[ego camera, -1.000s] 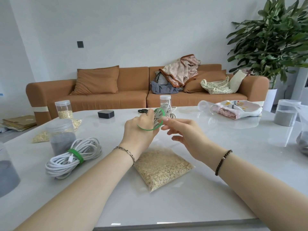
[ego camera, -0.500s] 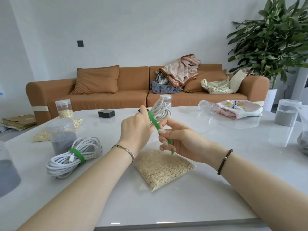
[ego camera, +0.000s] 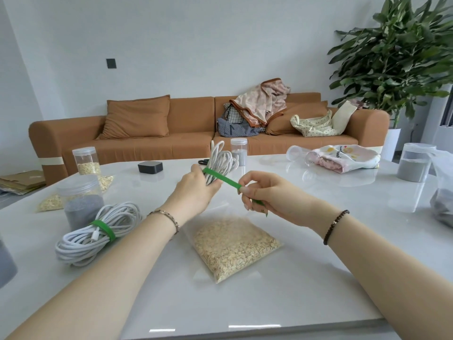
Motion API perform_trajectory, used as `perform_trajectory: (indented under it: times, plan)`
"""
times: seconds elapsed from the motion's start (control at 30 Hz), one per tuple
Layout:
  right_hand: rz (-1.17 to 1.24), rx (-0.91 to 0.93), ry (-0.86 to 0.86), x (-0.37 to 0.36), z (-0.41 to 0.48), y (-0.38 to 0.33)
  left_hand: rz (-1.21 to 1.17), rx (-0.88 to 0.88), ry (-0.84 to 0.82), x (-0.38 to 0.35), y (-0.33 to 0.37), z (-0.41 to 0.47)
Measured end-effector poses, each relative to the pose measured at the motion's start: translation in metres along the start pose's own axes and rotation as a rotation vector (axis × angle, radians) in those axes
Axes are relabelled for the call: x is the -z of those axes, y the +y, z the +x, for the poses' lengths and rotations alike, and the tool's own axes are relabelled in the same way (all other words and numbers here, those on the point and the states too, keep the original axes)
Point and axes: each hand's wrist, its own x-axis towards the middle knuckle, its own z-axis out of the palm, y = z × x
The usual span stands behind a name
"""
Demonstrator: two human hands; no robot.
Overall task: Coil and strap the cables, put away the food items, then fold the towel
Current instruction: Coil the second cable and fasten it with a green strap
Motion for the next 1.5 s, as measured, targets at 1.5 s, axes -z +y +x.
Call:
perform_trajectory:
  times: [1.5]
  plan:
    - [-0.093,0.020,0.391,-0.003,0.001,-0.004,-0.812,-0.129,-0.269,-0.009,0.037,-0.032]
